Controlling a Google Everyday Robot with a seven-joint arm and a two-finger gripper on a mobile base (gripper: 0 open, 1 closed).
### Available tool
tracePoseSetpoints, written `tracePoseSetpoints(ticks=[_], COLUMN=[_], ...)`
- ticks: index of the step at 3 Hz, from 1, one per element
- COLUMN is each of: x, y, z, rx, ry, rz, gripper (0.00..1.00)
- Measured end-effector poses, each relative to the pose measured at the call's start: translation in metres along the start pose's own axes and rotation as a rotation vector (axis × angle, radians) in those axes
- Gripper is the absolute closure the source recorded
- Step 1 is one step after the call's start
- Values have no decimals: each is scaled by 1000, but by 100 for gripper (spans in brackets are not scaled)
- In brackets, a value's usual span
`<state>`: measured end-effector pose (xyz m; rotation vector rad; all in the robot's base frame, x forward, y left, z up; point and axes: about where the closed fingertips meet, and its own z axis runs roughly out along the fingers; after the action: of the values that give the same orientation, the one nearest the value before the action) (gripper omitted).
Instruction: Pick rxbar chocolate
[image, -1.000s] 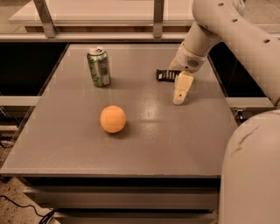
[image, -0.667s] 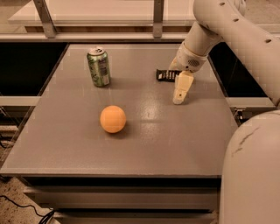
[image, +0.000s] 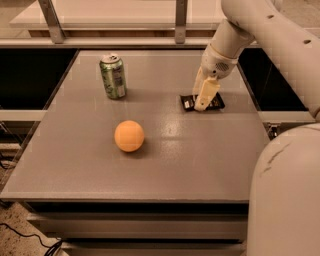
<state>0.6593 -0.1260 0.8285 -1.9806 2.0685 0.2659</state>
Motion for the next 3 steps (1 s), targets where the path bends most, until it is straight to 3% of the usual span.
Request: tracePoseSetpoints(ticks=[1, 3], x=[-2, -5], y=[0, -8], z=[-5, -3], rx=[0, 19], ry=[0, -3], rz=[0, -28], gripper=[100, 100])
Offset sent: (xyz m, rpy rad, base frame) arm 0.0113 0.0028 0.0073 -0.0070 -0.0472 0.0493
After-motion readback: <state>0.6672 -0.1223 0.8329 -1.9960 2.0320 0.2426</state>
